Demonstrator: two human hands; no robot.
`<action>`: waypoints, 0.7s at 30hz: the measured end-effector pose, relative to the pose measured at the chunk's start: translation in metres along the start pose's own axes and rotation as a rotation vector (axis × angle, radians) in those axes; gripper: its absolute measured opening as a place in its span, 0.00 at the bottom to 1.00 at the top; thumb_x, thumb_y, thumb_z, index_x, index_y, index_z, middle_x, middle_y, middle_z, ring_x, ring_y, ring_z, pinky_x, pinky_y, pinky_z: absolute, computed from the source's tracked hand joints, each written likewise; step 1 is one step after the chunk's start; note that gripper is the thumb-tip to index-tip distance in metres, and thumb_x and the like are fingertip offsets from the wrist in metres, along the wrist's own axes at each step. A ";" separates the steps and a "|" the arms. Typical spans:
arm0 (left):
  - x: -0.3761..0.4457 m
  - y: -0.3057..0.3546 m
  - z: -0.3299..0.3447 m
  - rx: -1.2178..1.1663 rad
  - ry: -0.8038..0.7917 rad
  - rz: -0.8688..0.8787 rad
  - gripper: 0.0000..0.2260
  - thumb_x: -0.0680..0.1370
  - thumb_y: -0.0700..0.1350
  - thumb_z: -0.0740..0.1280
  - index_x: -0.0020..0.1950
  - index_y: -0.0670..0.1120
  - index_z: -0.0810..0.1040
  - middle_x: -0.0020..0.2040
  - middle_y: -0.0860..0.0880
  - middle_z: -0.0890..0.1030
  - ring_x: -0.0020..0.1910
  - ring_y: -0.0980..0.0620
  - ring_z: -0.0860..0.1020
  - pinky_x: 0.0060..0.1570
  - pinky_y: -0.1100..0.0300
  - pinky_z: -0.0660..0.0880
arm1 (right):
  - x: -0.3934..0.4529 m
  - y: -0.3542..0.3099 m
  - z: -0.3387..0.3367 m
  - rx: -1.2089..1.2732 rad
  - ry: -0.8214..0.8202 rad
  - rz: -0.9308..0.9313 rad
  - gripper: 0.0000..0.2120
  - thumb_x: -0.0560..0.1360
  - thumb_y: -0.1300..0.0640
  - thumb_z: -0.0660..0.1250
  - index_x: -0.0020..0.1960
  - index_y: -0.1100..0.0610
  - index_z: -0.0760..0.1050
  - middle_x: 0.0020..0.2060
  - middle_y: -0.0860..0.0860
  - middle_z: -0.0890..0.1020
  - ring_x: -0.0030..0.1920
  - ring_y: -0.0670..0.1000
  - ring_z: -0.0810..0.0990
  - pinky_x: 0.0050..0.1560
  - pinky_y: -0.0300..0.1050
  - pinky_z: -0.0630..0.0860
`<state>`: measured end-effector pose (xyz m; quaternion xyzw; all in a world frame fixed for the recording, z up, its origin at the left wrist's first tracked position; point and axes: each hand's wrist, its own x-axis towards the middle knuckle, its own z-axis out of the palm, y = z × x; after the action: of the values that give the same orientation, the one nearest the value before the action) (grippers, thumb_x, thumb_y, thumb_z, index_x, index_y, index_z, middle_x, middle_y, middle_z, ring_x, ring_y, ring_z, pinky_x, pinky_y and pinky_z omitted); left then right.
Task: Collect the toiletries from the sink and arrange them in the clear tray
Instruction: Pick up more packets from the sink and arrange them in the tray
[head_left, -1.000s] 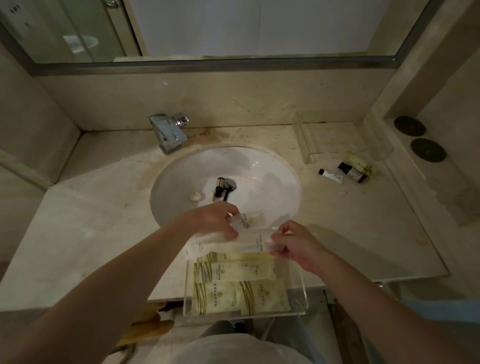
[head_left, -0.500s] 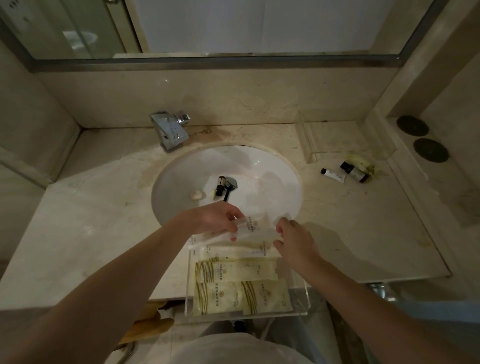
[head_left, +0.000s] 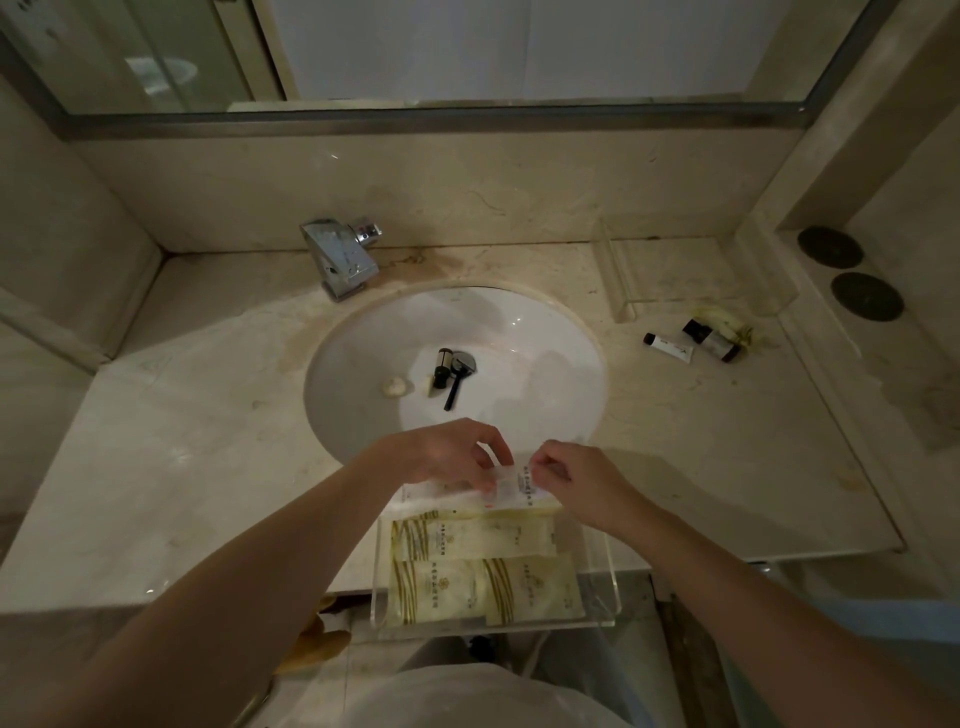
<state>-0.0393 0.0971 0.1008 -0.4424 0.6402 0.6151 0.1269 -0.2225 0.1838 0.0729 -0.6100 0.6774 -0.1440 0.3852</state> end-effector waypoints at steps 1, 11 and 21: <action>0.000 -0.001 0.004 -0.017 -0.009 -0.005 0.15 0.73 0.33 0.70 0.56 0.47 0.76 0.44 0.49 0.81 0.43 0.52 0.78 0.45 0.63 0.75 | -0.002 0.002 -0.002 0.002 -0.050 0.015 0.04 0.77 0.55 0.64 0.48 0.53 0.78 0.45 0.48 0.81 0.46 0.49 0.80 0.48 0.46 0.79; 0.004 -0.006 0.039 0.824 0.353 0.030 0.07 0.74 0.40 0.66 0.50 0.50 0.77 0.52 0.50 0.78 0.50 0.48 0.77 0.46 0.57 0.73 | -0.008 0.003 0.009 -0.433 -0.054 -0.042 0.10 0.74 0.51 0.67 0.50 0.56 0.72 0.47 0.54 0.80 0.46 0.55 0.78 0.44 0.48 0.77; 0.003 -0.022 0.044 1.010 0.413 -0.012 0.06 0.75 0.42 0.64 0.50 0.46 0.75 0.51 0.46 0.78 0.49 0.45 0.78 0.39 0.54 0.69 | -0.011 -0.005 0.025 -0.577 0.047 0.028 0.24 0.73 0.46 0.67 0.63 0.56 0.67 0.57 0.56 0.70 0.50 0.58 0.78 0.42 0.47 0.71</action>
<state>-0.0419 0.1389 0.0750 -0.4418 0.8650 0.1308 0.1986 -0.2019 0.1999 0.0636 -0.6816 0.7074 0.0458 0.1817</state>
